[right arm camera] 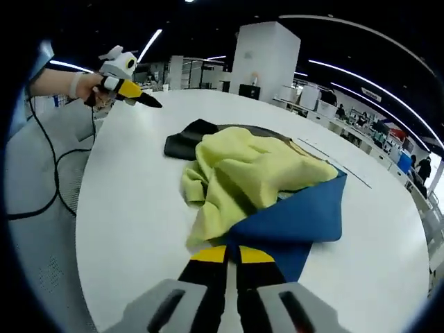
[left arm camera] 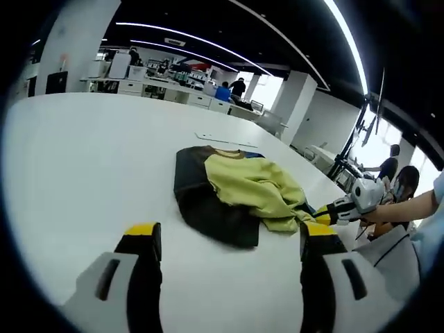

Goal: Fold the garment on the visible template until the final outline fits inside the template.

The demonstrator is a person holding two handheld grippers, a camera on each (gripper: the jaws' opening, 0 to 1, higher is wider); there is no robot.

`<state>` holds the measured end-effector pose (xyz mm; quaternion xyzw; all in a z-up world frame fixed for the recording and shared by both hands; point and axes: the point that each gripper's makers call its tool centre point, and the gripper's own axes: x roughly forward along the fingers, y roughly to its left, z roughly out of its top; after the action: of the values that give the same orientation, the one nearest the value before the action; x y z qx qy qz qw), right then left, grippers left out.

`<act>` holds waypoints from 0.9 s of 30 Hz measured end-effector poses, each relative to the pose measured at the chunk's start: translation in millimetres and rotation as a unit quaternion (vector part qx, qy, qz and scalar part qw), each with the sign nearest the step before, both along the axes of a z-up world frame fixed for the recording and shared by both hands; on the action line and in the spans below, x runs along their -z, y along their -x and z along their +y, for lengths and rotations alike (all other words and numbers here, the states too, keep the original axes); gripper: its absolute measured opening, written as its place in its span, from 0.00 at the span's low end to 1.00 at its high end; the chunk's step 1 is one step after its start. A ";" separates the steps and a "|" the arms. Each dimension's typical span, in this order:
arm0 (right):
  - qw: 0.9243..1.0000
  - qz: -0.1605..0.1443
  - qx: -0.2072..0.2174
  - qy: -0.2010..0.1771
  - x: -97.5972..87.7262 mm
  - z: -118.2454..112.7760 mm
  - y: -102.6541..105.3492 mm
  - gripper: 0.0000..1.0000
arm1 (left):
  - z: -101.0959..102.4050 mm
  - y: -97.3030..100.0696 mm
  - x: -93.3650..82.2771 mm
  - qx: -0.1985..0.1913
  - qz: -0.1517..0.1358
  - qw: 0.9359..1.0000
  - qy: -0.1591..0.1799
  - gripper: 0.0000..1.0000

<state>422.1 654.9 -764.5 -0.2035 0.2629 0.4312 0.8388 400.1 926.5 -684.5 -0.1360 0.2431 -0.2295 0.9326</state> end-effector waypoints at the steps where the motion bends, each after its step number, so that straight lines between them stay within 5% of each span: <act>1: 1.000 0.003 0.005 -0.003 -0.7 -0.8 -0.7 0.00 | 0.7 0.4 0.3 -0.001 0.000 1.000 0.000 0.79; 7: 0.997 0.032 0.056 -0.050 -18.5 -12.8 -3.8 0.00 | 2.2 0.9 -0.6 -0.004 0.000 1.000 0.002 0.78; 15: 0.978 0.081 0.148 -0.126 -60.9 -54.5 -12.0 0.00 | -1.8 1.0 2.9 0.004 -0.001 1.000 -0.006 0.78; 22: 0.960 0.115 0.205 -0.150 -88.2 -104.3 -17.2 0.00 | -9.4 -0.6 7.0 0.015 0.000 1.000 -0.008 0.78; 27: 0.956 0.125 0.227 -0.137 -96.2 -134.8 -25.6 0.00 | -13.0 -3.4 8.9 0.017 -0.001 1.000 -0.009 0.77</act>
<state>447.8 520.1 -668.4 0.0339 0.3436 0.2829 0.8949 403.5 913.5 -693.5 -0.1234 0.2461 -0.2438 0.9299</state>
